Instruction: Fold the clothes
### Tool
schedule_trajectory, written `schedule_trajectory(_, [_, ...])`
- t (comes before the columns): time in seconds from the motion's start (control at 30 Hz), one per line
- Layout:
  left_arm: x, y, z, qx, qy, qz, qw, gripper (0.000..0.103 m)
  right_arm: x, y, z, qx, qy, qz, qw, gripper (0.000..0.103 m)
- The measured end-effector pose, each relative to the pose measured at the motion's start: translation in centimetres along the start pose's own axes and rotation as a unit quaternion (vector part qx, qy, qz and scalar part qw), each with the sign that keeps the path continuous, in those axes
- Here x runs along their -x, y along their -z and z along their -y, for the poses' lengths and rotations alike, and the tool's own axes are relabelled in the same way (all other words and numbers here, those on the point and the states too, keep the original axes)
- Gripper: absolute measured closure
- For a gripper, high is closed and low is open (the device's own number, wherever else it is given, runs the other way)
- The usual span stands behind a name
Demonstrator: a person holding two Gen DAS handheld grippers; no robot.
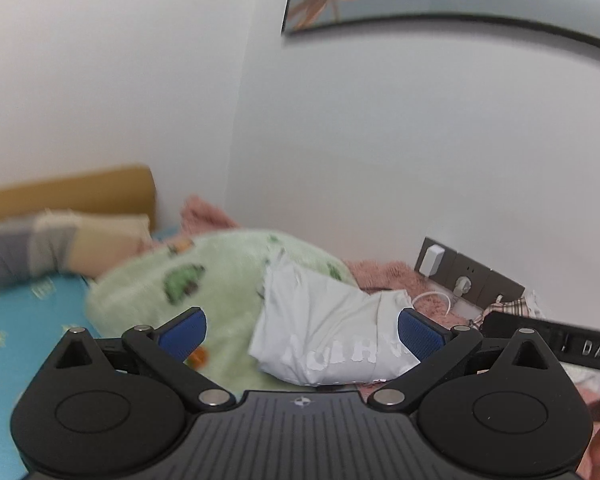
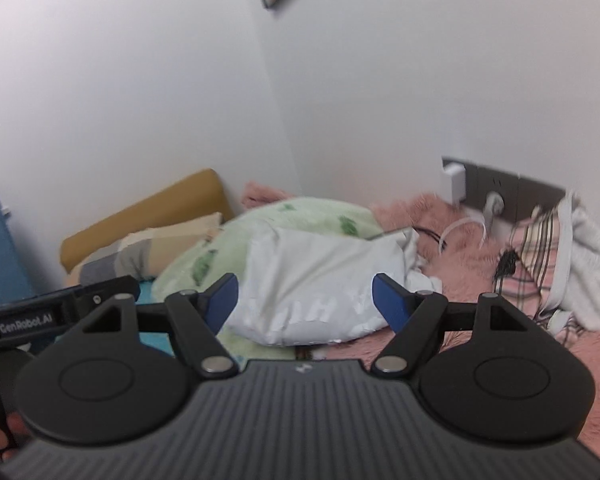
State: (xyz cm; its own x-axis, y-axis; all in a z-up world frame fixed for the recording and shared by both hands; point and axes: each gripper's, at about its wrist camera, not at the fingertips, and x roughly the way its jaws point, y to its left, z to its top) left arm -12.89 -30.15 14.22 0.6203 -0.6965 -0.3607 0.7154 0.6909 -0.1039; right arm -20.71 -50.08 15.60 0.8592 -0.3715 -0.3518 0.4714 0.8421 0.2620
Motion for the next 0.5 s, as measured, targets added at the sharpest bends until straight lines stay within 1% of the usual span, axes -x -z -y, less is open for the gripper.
schedule_trajectory(0.13, [4.5, 0.8, 0.6, -0.008, -0.009, 0.024, 0.9996, 0.0, 4.1, 0.6, -1.7, 0.035, -0.006, 0.031, 0.999, 0.027])
schedule_trajectory(0.27, [8.5, 1.8, 1.0, -0.016, -0.018, 0.043, 0.9988, 0.0, 6.4, 1.9, -2.6, 0.05, -0.015, 0.047, 0.998, 0.027])
schedule_trajectory(0.37, [10.1, 2.8, 1.1, -0.019, -0.023, 0.05, 0.9983, 0.0, 7.2, 3.0, -3.4, 0.054, -0.016, 0.054, 0.997, 0.027])
schedule_trajectory(0.5, [11.4, 3.9, 0.9, -0.022, -0.026, 0.059, 0.9977, 0.0, 6.8, 4.5, -4.3, 0.058, -0.011, 0.058, 0.997, 0.027])
